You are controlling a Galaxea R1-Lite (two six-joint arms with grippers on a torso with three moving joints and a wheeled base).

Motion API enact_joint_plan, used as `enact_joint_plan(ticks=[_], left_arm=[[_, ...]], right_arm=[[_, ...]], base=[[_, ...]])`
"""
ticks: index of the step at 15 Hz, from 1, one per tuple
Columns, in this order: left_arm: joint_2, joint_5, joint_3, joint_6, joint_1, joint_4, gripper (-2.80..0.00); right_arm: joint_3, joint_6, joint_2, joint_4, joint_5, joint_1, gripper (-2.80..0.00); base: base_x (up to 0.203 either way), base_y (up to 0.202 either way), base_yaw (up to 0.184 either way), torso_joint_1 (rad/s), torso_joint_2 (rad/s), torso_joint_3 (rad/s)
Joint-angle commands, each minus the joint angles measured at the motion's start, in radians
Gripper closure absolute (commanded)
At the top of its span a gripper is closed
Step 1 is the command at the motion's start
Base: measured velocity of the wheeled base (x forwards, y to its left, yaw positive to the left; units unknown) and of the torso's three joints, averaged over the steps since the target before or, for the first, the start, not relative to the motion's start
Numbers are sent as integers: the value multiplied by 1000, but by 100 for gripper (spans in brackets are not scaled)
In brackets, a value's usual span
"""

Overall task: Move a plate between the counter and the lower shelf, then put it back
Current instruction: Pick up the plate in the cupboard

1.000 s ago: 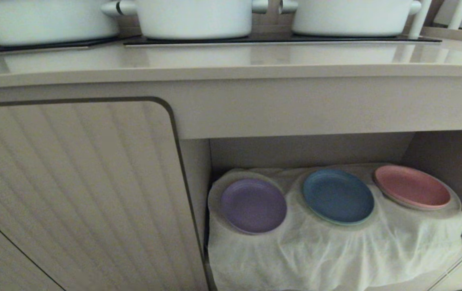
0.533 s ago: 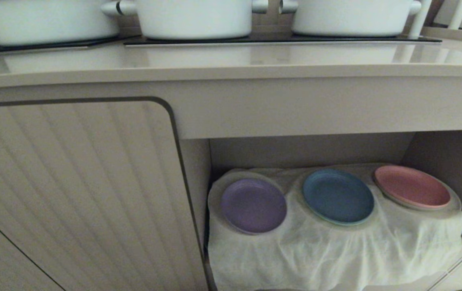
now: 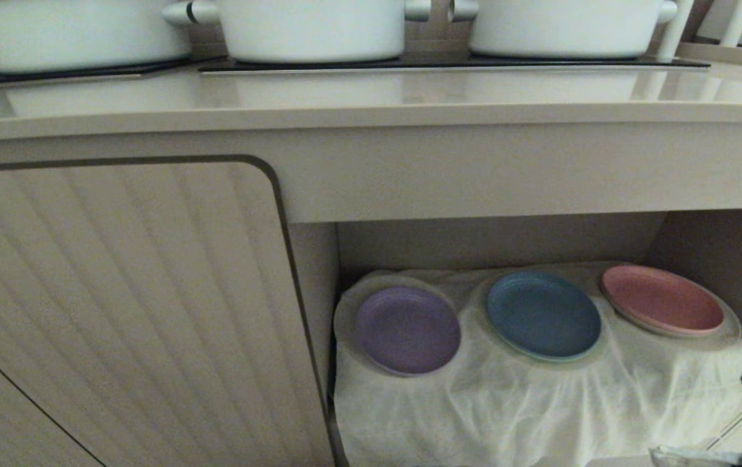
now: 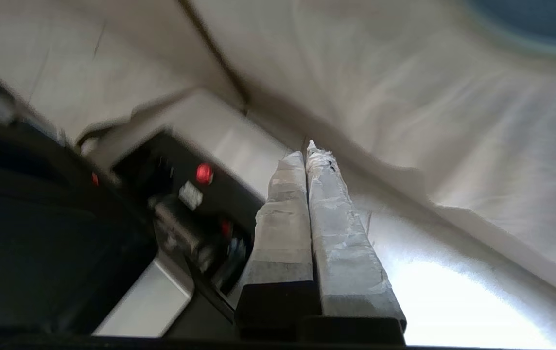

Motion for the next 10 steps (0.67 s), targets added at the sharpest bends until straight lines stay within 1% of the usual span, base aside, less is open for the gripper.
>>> enact_joint_plan(ticks=[1, 3, 6, 8, 10], left_arm=[[0, 0, 0, 0, 0, 0, 0], [0, 0, 0, 0, 0, 0, 0], [0, 0, 0, 0, 0, 0, 0], [0, 0, 0, 0, 0, 0, 0], [0, 0, 0, 0, 0, 0, 0]], right_arm=[[-26, -25, 174, -1, 23, 7, 0], [-85, -41, 265, -2, 50, 22, 0], [-184, -43, 369, -1, 58, 92, 0], [-244, -33, 436, 2, 54, 142, 0], [-295, -8, 487, 4, 47, 172, 0]], base=[[0, 0, 0, 0, 0, 0], [0, 0, 0, 0, 0, 0], [0, 0, 0, 0, 0, 0], [0, 0, 0, 0, 0, 0], [0, 0, 0, 0, 0, 0]])
